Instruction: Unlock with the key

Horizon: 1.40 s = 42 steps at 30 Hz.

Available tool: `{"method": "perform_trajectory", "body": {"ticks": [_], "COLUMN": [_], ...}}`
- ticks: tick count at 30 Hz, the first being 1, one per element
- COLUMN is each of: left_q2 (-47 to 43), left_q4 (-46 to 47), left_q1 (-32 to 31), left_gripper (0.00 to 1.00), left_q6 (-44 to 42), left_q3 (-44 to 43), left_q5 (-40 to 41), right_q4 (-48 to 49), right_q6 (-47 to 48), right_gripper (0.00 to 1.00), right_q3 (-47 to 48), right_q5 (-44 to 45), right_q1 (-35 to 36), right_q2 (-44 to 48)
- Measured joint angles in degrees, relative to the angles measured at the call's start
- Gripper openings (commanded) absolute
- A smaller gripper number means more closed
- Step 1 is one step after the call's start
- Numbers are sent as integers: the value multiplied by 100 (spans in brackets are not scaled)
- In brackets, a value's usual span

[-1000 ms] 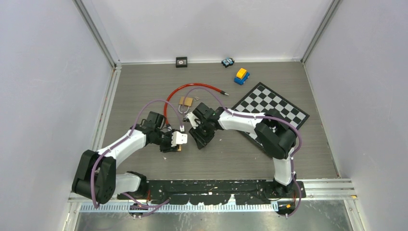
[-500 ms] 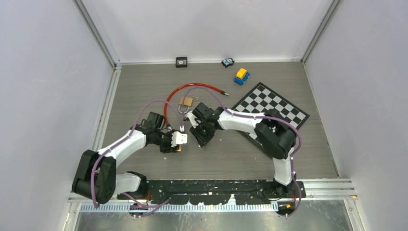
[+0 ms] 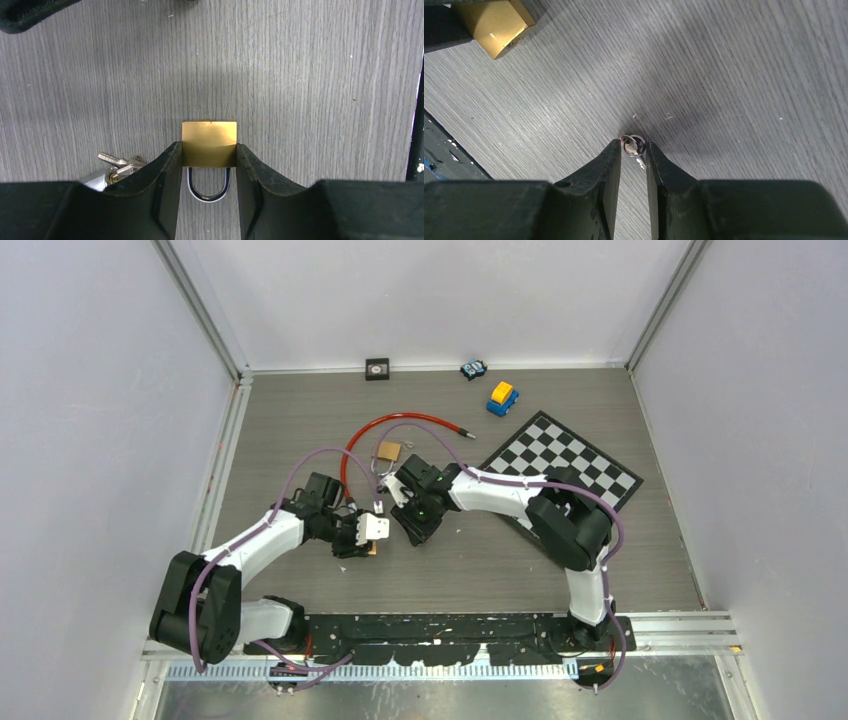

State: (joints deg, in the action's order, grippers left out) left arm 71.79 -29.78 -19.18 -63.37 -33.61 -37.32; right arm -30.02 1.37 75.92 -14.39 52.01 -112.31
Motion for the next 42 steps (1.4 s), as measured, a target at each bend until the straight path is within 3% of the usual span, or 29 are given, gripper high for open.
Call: {"method": "perform_trajectory", "body": {"ticks": [12,24,33,35,40,42], "left_q2": [68,442,684,695,695,651], "left_q4": [0,13,142,170,229,251], "left_q1": [0,-2,-26,-26,-26,-26], "left_gripper": [0,9,30,40,63,78], "left_q6": [2,17,122,160,221,256], "left_q3": [0,-55,-243,-262,-282,-280], "left_q5": [0,-31,-15,0,11,13], "right_q4": [-22,-127,-131,-129,-96,-68], "right_q6": [68,87,131,133,227,321], "right_gripper": [12,11,13,19,46,50], "right_q3": [37,37,37,37,9,-17], "right_q5": [103,-98,-363,-378,-374,-380], "right_q1": [-68,-535,-678,-721,-780,-787], "right_q2": [-13,216,730,785,791,785]}}
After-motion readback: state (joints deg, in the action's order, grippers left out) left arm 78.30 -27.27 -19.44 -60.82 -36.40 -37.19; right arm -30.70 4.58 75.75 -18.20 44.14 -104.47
